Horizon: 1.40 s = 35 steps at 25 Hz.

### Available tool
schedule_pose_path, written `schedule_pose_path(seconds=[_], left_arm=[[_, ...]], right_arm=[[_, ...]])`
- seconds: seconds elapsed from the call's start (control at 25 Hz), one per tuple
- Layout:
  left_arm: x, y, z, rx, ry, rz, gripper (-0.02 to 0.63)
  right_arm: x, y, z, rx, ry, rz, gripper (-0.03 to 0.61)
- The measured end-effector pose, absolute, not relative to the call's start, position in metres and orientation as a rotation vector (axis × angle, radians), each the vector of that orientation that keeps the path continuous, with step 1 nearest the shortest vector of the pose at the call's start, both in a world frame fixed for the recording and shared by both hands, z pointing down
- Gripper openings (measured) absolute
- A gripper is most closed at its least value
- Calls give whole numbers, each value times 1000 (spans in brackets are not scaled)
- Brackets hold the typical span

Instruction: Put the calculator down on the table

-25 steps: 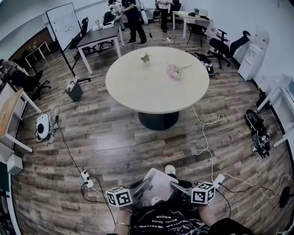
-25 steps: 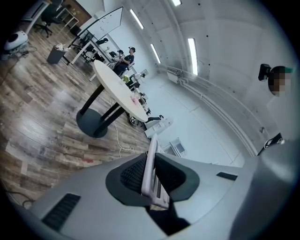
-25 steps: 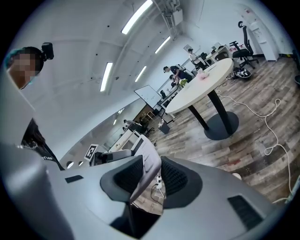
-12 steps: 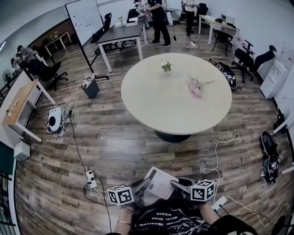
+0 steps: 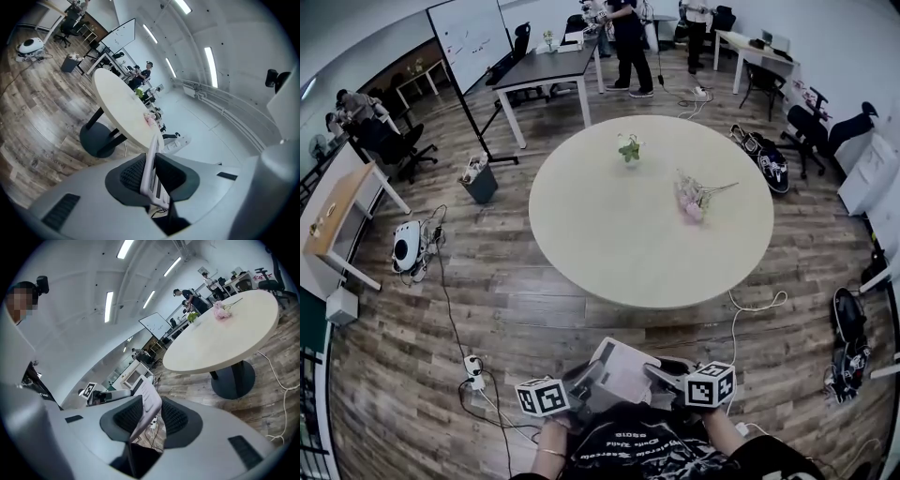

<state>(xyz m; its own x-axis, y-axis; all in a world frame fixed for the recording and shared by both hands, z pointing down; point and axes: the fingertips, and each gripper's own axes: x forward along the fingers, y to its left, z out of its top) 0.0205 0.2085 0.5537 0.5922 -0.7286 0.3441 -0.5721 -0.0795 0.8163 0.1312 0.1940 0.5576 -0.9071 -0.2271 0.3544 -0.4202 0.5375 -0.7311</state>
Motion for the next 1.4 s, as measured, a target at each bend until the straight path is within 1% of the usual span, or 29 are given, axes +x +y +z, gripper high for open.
schedule_pose_path(seconds=[0.32,0.72,1.0,1.4], left_arm=[[41,171,559,1742,-1075,-179,74],[29,118,574,1742,-1059,-175,75],[-2,41,573,1784,-997,-135,75],[-82,-78,572,1835,-903,-49,77]], right_arm=[[153,159,563,566,-2544,1327,135],[142,109,573,653,-2515,1326,135],[111,39,570,760,-2497,1345,135],[30,-65,570,918,-2458,1361,138]])
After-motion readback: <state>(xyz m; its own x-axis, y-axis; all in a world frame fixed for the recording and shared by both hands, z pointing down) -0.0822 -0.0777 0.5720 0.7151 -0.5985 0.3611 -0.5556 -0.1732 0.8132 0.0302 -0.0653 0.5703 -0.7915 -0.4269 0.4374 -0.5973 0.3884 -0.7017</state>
